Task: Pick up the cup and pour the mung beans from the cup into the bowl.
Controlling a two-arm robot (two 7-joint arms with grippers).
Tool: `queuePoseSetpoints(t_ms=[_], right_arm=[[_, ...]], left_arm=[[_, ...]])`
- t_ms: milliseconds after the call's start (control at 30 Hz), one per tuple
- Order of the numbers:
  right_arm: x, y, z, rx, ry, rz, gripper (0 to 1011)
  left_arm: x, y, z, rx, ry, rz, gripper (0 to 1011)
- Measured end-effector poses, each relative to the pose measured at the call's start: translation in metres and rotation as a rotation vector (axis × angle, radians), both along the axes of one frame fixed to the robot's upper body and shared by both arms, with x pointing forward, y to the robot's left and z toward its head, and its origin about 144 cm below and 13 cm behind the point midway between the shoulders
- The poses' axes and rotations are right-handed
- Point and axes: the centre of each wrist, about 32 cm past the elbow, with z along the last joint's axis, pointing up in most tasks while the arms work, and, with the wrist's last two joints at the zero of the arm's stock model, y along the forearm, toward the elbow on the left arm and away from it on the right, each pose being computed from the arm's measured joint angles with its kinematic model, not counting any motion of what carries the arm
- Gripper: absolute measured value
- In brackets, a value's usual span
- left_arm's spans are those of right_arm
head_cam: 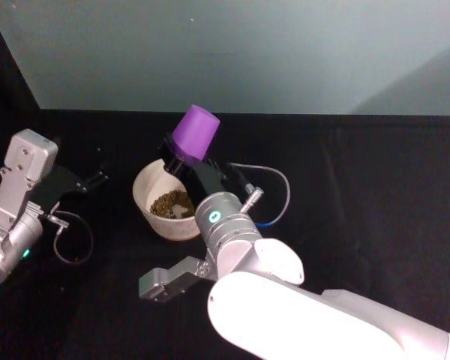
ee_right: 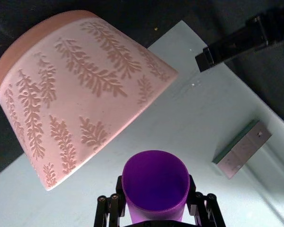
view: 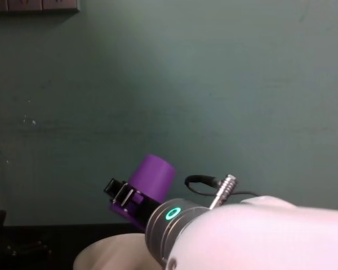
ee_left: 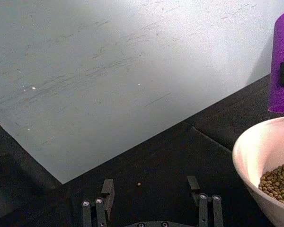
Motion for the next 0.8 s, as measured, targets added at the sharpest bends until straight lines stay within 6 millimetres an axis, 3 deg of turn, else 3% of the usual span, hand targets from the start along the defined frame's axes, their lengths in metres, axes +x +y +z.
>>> queuePoseSetpoints(t_ms=[467,800], right_arm=[[-0.002,0.002,-0.001,-0.044,-0.030,0.005,724],[0.008,-0.021,0.018,0.414,0.133,-0.034,724]], left_arm=[[0.000,0.000,0.000,0.000,0.000,0.000,1000],[0.000,0.000,0.000,0.000,0.000,0.000,1000]])
